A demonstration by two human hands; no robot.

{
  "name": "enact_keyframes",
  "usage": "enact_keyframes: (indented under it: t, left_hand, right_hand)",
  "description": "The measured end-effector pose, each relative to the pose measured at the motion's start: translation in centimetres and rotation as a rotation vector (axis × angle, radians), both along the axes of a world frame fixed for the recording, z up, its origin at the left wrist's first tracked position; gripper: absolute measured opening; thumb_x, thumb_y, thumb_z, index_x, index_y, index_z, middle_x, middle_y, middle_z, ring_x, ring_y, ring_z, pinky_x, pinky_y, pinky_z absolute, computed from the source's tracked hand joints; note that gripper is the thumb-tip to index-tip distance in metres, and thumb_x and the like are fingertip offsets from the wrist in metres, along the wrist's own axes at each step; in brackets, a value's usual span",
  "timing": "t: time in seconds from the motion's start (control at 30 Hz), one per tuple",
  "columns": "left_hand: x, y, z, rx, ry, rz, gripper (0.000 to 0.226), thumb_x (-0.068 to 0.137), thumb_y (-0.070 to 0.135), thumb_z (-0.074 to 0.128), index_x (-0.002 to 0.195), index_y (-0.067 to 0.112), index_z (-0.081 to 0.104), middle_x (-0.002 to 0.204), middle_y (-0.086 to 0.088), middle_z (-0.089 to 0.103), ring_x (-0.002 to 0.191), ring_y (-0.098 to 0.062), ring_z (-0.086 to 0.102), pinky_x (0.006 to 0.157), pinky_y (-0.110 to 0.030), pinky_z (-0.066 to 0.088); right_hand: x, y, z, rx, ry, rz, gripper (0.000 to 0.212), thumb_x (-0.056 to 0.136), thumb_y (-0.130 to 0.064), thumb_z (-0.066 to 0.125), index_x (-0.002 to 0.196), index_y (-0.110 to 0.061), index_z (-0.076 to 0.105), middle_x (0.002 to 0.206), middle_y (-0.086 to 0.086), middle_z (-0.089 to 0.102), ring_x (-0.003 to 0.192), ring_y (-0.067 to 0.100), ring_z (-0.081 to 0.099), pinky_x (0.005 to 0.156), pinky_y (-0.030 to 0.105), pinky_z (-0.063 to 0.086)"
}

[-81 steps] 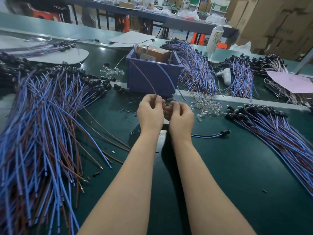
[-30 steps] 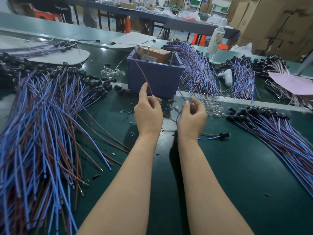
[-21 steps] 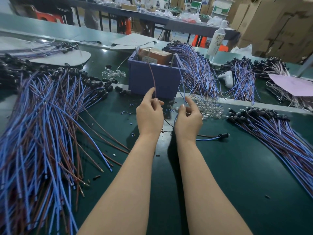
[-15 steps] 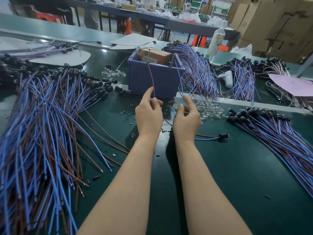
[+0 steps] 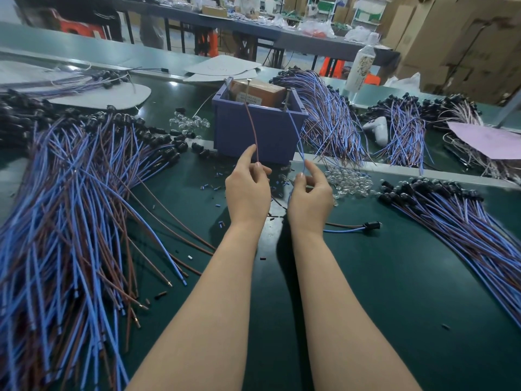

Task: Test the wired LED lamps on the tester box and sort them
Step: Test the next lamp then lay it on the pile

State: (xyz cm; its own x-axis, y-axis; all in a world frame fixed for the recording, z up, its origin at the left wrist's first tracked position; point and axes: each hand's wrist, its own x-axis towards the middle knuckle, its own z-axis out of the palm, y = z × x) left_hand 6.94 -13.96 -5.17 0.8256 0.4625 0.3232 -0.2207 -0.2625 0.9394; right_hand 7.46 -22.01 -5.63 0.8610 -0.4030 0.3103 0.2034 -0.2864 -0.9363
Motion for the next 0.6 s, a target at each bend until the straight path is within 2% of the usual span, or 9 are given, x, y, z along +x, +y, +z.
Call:
enact_keyframes:
  t: [0.17,0.27,0.6]
  left_hand:
    - [0.08,0.00,-0.08,-0.001,-0.001,0.001,0.039,0.098,0.008,0.043,0.136,0.014,0.049,0.079,0.007,0.064,0.078,-0.019,0.064,0.082,-0.036,0.053]
    - [0.12,0.06,-0.15,-0.003,0.001,-0.005,0.039,0.098,0.008,0.043,0.136,0.014,0.048,0.079,0.007,0.064,0.076,-0.016,0.063,0.082,-0.036,0.054]
    - [0.09,0.11,-0.06,0.007,0.009,-0.003,0.039,0.097,0.008,0.043,0.135,0.014,0.049,0.077,0.011,0.063,0.075,-0.015,0.064,0.081,-0.030,0.052]
  right_hand:
    - [0.06,0.07,-0.02,-0.044,-0.012,-0.025,0.034,0.096,-0.014,0.049,0.130,-0.015,0.057,0.093,0.000,0.056,0.090,0.019,0.056,0.080,0.022,0.041]
    - [-0.02,0.22,-0.04,-0.027,-0.027,-0.017,0.034,0.096,-0.012,0.049,0.129,-0.013,0.057,0.097,-0.001,0.057,0.093,0.021,0.058,0.087,0.029,0.046]
    - [-0.03,0.27,0.06,-0.035,-0.027,-0.027,0.033,0.096,-0.011,0.049,0.127,-0.012,0.058,0.095,0.001,0.057,0.093,0.024,0.057,0.088,0.033,0.046]
